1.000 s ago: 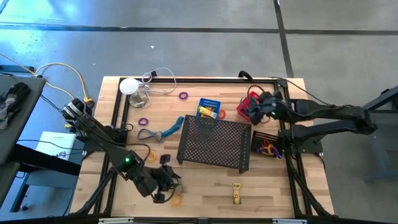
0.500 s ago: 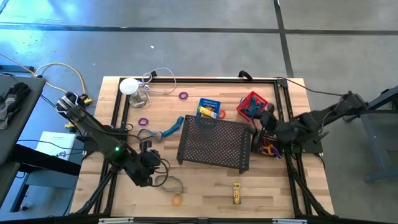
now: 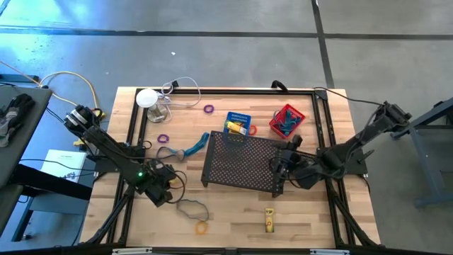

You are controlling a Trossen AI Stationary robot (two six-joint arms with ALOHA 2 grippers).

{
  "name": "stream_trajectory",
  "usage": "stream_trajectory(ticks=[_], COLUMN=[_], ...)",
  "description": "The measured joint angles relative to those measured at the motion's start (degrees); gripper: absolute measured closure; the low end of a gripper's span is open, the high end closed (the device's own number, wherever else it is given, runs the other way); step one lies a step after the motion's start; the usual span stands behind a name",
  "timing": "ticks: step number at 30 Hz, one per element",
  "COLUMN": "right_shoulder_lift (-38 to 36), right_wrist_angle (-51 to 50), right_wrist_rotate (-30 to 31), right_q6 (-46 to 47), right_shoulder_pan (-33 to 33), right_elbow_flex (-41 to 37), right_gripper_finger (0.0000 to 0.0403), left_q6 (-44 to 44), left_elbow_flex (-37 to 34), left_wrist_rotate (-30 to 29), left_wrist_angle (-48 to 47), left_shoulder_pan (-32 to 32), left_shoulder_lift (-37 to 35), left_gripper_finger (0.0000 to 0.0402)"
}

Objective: Pick & Place Office Desk Supplies
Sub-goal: Put the yellow spiral keychain into the black bin

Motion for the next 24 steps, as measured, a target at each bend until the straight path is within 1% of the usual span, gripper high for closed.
stream_trajectory(ticks=[2, 5, 9, 13, 18, 21, 24], right_shoulder_lift=[0.58, 0.72, 0.64, 0.64, 0.64, 0.64, 0.64], right_wrist_angle=[0.07, 0.08, 0.52, 0.59, 0.60, 0.59, 0.59], right_wrist_rotate=[0.04, -0.05, -0.10, -1.82, -1.94, -1.96, -1.96], right_q6=[0.28, 0.37, 0.48, 0.50, 1.16, 1.15, 0.98], right_shoulder_pan=[0.00, 0.00, 0.00, 0.00, 0.00, 0.00, 0.00], right_elbow_flex=[0.00, 0.00, 0.00, 0.00, 0.00, 0.00, 0.00], right_gripper_finger=[0.0167, 0.0167, 0.0167, 0.0167, 0.0167, 0.0167, 0.0167], left_q6=[1.11, 5.15, 8.93, 9.19, 10.21, 10.77, 13.08], left_elbow_flex=[-0.93, -1.20, -1.32, -1.57, -1.57, -1.57, -1.57], left_wrist_rotate=[-0.14, -0.19, -1.93, -2.03, -2.05, -2.06, -2.70], left_wrist_angle=[2.22, 5.23, 5.57, 5.76, 6.43, 6.43, 6.45], left_shoulder_pan=[-0.27, -0.55, -0.52, -0.36, -0.36, -0.36, -0.36], left_shoulder_lift=[0.00, 0.00, 0.00, 0.02, 0.18, 1.57, 4.22], left_gripper_finger=[0.0289, 0.0289, 0.0289, 0.0289, 0.0289, 0.0289, 0.0289])
